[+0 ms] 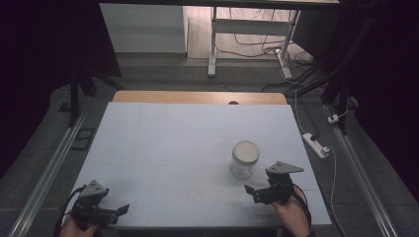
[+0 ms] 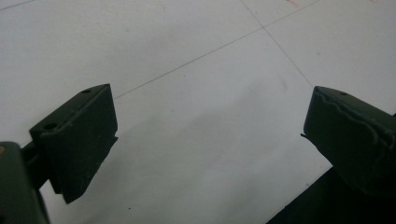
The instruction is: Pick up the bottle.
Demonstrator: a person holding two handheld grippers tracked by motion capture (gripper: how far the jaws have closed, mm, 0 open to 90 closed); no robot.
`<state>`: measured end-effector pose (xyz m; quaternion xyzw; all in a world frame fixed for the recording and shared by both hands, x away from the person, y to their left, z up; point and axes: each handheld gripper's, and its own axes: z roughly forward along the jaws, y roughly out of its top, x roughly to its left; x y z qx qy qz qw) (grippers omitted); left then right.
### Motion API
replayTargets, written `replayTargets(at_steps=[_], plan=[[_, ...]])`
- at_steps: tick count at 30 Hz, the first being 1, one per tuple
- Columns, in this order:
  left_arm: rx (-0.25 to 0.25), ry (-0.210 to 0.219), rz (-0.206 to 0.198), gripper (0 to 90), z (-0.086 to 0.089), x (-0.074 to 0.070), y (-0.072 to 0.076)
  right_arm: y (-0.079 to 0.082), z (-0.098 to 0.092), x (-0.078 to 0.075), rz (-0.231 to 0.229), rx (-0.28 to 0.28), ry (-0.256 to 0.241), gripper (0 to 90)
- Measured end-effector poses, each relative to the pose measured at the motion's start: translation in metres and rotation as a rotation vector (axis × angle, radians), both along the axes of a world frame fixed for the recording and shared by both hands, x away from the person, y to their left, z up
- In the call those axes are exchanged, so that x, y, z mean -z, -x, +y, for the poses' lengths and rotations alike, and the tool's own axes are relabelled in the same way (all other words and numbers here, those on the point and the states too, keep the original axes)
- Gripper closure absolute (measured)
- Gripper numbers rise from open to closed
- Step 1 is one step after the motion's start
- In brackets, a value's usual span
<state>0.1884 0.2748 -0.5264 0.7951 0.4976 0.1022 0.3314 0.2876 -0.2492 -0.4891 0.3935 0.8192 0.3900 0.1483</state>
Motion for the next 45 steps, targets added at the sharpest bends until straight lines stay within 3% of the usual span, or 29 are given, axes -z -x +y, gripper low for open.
replayTargets(at_steps=[8,22,45], plan=[[-0.002,0.001,0.0,4.0,0.0,0.0,0.0,-0.011,0.01,-0.005,-0.035,0.009,0.022,0.0],[0.0,0.002,0.003,4.0,0.0,0.0,0.0,-0.031,0.019,-0.001,-0.038,-0.009,0.043,0.0],[0.0,0.007,0.007,4.1,0.001,0.0,-0.001,-0.063,0.035,0.013,-0.047,-0.018,0.024,0.0]])
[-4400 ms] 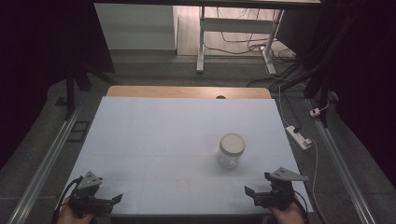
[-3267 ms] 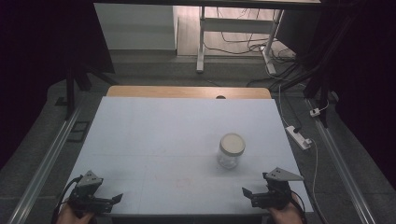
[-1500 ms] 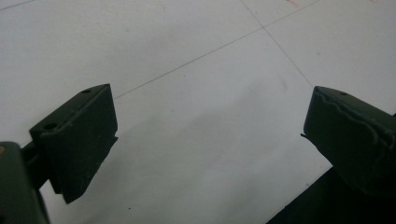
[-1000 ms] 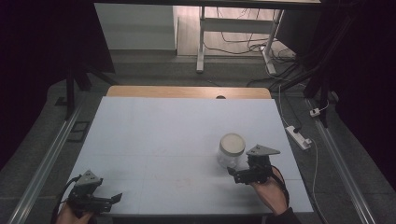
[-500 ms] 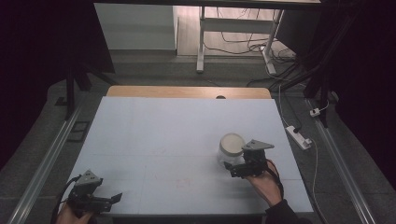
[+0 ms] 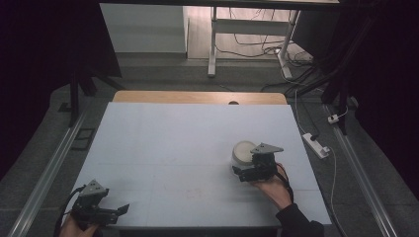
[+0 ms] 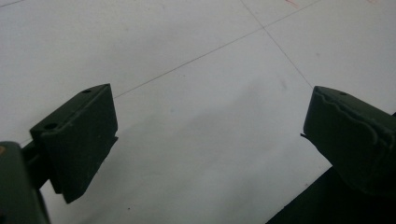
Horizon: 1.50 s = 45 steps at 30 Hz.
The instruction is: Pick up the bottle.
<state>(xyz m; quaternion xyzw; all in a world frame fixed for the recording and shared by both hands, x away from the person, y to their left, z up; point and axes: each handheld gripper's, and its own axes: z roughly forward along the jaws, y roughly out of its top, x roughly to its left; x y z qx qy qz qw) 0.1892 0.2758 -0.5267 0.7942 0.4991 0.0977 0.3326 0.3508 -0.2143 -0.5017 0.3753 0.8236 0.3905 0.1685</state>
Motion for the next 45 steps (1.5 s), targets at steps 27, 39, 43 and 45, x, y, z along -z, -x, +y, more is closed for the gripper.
replayTargets(at_steps=[27,39,43,45], plan=[[0.003,0.0,-0.002,4.3,0.0,0.0,0.0,-0.002,0.004,0.001,-0.013,0.013,0.02,5.8],[0.006,0.002,-0.002,4.3,0.0,0.0,0.0,0.001,0.005,-0.003,-0.02,0.014,0.014,6.1],[0.006,0.003,-0.001,4.3,0.0,0.0,0.0,0.002,0.005,-0.006,-0.022,0.006,-0.006,6.1],[0.005,0.002,-0.001,4.3,0.0,0.0,0.0,0.004,0.006,-0.009,-0.025,0.0,-0.01,6.1]])
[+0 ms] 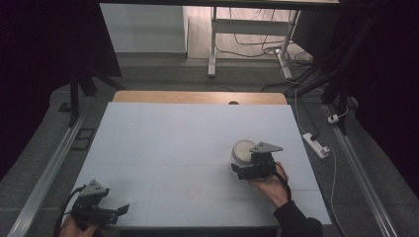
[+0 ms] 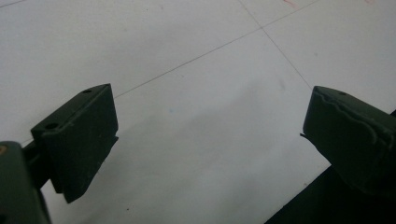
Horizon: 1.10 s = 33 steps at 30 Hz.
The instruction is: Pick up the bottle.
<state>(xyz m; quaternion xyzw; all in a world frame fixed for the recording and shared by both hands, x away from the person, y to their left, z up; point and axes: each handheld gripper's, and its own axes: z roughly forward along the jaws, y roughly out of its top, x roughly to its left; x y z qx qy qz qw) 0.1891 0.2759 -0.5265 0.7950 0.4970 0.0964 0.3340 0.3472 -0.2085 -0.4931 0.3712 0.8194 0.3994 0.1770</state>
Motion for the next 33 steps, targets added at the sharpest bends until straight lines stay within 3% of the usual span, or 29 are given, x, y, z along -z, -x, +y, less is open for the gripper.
replayTargets(at_steps=[15,33], plan=[[0.001,0.002,0.001,4.4,0.0,0.0,0.0,0.008,0.015,-0.008,-0.011,-0.07,-0.008,6.1],[0.003,0.001,0.001,4.4,0.0,0.0,0.0,0.017,0.051,-0.014,-0.018,-0.165,-0.022,6.2]])
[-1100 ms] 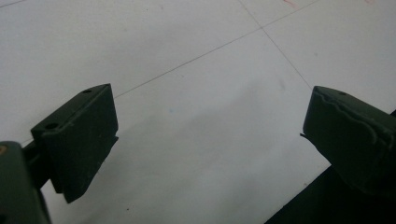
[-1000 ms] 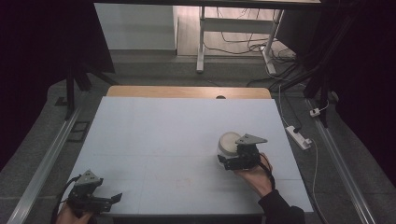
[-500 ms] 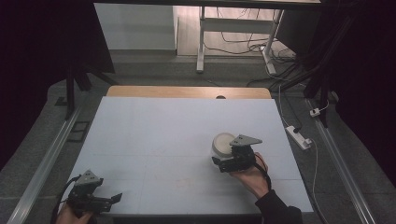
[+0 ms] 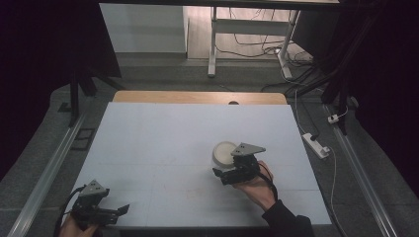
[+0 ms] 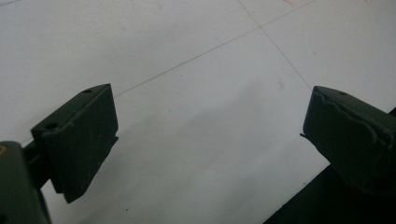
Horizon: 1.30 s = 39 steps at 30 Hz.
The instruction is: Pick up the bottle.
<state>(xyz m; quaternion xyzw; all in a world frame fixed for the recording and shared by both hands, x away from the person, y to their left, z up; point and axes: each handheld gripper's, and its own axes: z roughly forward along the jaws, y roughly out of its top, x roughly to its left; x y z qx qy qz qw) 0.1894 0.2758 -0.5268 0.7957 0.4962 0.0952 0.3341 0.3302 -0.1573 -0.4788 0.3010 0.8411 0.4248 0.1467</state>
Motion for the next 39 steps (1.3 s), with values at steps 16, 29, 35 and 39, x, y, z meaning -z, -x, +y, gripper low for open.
replayTargets(at_steps=[16,29,35,39], plan=[[0.004,0.001,0.001,4.4,0.0,0.0,0.0,0.004,0.027,0.0,-0.005,-0.06,0.005,6.2],[0.007,-0.001,0.002,4.4,0.0,0.0,0.0,0.007,0.05,0.004,0.003,-0.117,0.012,6.2],[0.009,0.0,0.002,4.4,0.0,0.0,0.0,0.008,0.057,0.006,0.006,-0.134,0.019,6.2],[0.011,0.0,0.003,4.4,0.0,0.0,0.0,0.009,0.061,0.006,0.004,-0.142,0.02,6.3]])
